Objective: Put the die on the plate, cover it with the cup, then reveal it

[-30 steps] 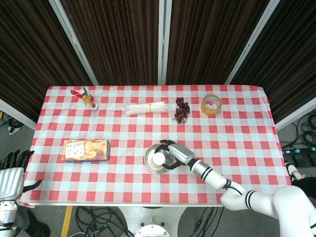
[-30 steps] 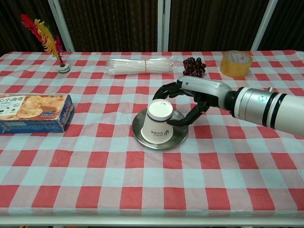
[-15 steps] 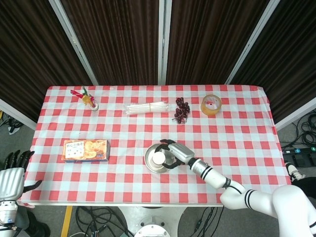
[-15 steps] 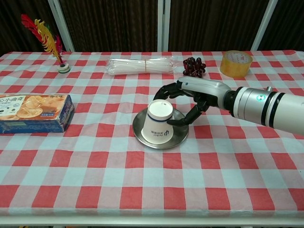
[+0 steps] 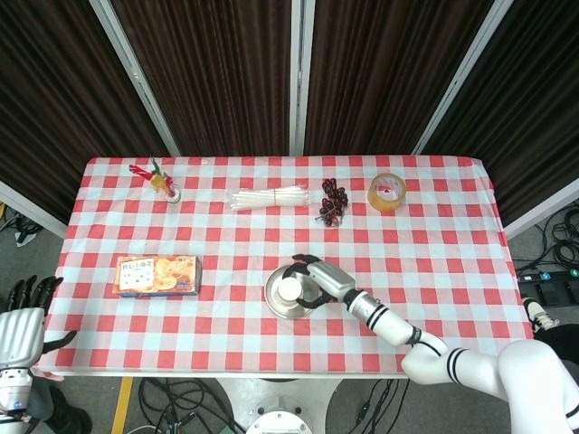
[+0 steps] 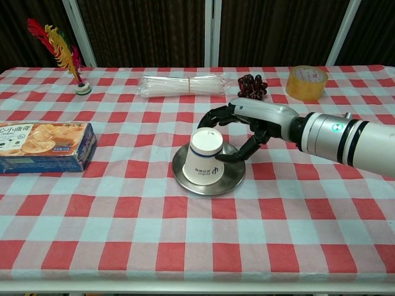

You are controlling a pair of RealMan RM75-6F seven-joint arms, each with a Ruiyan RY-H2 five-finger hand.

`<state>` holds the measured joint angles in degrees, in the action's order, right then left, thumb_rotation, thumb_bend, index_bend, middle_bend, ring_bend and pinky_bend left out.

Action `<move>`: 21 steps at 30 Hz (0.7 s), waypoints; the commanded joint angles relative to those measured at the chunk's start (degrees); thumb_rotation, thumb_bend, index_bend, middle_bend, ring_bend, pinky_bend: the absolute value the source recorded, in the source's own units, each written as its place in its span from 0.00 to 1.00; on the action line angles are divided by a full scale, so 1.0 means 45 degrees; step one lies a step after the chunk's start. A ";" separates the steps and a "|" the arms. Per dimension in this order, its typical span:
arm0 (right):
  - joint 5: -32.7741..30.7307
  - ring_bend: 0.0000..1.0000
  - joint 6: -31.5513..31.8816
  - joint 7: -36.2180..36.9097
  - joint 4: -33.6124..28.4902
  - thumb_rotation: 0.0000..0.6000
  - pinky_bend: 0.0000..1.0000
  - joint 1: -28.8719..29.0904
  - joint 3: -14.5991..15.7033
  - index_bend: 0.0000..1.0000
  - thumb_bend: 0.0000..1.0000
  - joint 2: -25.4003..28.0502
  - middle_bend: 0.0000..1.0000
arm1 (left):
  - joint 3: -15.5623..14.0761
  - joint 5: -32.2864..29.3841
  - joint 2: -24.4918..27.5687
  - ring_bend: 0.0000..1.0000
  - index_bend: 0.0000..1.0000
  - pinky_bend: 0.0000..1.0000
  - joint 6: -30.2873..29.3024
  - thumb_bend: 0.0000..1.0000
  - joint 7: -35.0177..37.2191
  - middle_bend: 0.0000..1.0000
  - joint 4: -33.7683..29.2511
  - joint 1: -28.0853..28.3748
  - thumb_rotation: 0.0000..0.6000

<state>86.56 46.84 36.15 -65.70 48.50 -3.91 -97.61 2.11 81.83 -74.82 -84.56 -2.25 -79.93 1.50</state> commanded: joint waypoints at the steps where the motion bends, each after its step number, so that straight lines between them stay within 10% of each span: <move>1: -0.0340 0.06 0.0307 -0.0202 0.0136 1.00 0.08 -0.0112 -0.0305 0.49 0.33 -0.0058 0.27 | -0.0002 -0.0034 0.0005 0.02 0.14 0.02 -0.0015 0.00 0.0039 0.13 -0.0001 -0.0035 1.00; 13: -0.1481 0.06 0.1084 -0.0402 -0.0236 1.00 0.08 -0.1235 -0.0746 0.43 0.33 0.1790 0.26 | 0.0020 0.0215 0.0000 0.02 0.14 0.02 -0.0077 0.00 -0.0007 0.13 -0.0018 0.0085 1.00; 21: -0.2378 0.00 -0.0386 -0.0880 0.0727 1.00 0.04 -0.1531 -0.0439 0.13 0.27 0.1779 0.16 | 0.0013 0.0349 0.0047 0.02 0.14 0.02 -0.0079 0.00 -0.0366 0.13 -0.0300 0.0192 1.00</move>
<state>76.55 46.58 32.40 -62.98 42.04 -6.41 -89.63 2.19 83.32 -74.66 -84.88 -3.79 -81.18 2.32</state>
